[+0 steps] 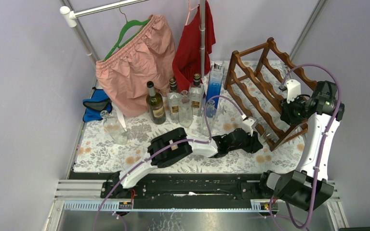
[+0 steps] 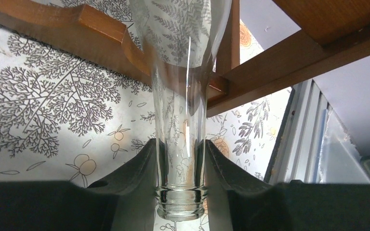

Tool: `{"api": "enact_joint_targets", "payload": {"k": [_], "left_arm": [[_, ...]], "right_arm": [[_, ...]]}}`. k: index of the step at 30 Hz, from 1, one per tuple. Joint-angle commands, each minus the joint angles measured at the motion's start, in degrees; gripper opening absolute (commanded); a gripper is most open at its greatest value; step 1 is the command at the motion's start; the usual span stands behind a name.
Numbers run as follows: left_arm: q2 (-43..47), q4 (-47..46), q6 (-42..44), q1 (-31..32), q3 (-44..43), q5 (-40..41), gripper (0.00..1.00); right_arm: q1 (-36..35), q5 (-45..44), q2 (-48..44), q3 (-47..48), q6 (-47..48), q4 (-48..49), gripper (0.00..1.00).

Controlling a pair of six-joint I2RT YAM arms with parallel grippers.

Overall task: Put the wine bottle on the wine rack
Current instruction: Adjust the wine bottle in the wine rack.

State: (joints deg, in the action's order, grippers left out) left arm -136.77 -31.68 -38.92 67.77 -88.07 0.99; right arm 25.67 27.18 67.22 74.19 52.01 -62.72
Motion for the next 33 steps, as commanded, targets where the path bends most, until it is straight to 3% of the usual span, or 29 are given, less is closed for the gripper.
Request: {"api": "enact_joint_targets", "payload": {"k": [1, 12, 18, 23, 33], "left_arm": [[-1.0, -0.5, 8.5, 0.0, 0.5, -4.9, 0.0], [-1.9, -2.9, 10.6, -1.1, 0.0, -7.0, 0.0], [-1.1, -4.7, 8.4, -1.7, 0.9, -4.3, 0.0], [-3.1, -4.2, 7.7, -1.7, -2.6, -5.6, 0.0], [-2.4, -3.9, 12.3, -2.6, -2.7, -6.7, 0.0]], "right_arm": [[0.2, 3.3, 2.7, 0.8, 4.3, -7.0, 0.24], [-3.0, 6.7, 5.4, 1.9, 8.0, -10.8, 0.19], [-4.9, 7.8, 6.7, 3.3, 8.2, -12.5, 0.18], [-5.8, 8.9, 7.7, 4.3, 8.4, -13.8, 0.18], [-7.3, 7.8, 8.1, 3.6, 8.1, -13.6, 0.17]]}}
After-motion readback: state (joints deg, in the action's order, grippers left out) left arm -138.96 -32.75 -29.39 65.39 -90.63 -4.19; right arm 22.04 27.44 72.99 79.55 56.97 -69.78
